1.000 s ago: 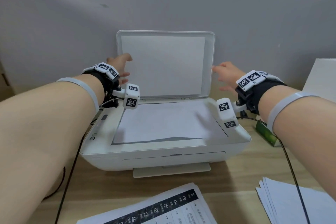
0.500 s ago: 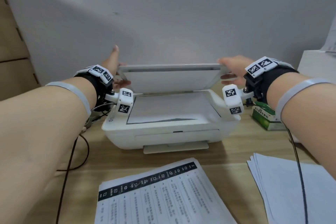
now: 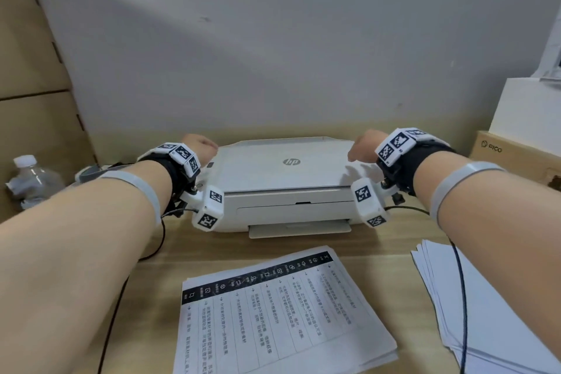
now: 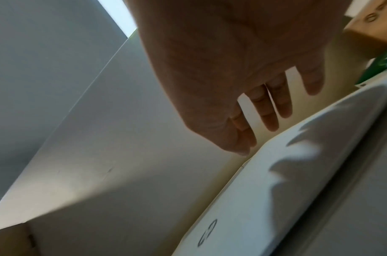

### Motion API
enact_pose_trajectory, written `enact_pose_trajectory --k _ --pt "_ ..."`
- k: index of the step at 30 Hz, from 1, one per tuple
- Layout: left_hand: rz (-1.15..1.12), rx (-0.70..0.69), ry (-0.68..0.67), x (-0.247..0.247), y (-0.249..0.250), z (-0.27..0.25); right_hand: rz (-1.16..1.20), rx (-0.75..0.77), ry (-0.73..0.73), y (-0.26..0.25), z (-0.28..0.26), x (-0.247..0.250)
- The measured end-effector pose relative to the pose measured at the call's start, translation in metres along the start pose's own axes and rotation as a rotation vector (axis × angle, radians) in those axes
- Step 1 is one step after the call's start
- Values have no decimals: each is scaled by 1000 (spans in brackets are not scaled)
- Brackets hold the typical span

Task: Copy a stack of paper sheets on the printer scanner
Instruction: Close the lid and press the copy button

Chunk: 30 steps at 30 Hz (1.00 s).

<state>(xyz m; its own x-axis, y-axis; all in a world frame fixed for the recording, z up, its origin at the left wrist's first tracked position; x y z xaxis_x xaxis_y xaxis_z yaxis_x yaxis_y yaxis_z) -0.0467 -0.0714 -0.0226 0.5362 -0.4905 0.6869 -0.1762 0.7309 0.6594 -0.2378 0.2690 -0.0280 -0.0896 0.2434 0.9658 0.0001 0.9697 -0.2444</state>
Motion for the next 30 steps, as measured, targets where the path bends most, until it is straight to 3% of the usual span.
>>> enact_pose_trajectory --k 6,11,19,30 --pt "-44 23 -34 -10 -25 -12 -82 256 -98 -85 -76 -37" --pt "-184 78 -6 -17 -51 -26 -67 358 -99 -128 -89 -69" --pt "-229 56 100 -20 -64 -33 -16 344 -5 -131 -81 -85" --pt "-20 48 31 -23 -61 -30 -1 351 31 -132 -73 -92"
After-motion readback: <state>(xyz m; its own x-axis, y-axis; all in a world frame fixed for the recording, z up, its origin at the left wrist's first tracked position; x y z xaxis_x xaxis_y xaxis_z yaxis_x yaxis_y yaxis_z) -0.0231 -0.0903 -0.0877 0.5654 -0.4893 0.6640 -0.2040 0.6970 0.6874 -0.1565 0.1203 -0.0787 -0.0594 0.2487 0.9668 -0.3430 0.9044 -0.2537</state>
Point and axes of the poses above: each hand's wrist, its own z-axis towards the middle knuckle, its own x-axis out of the back of the hand, y = z × x, the point moved 10 cm from there along z, towards the middle knuckle, and after that the axes turned 15 degrees about -x, right-handed, at the moved point
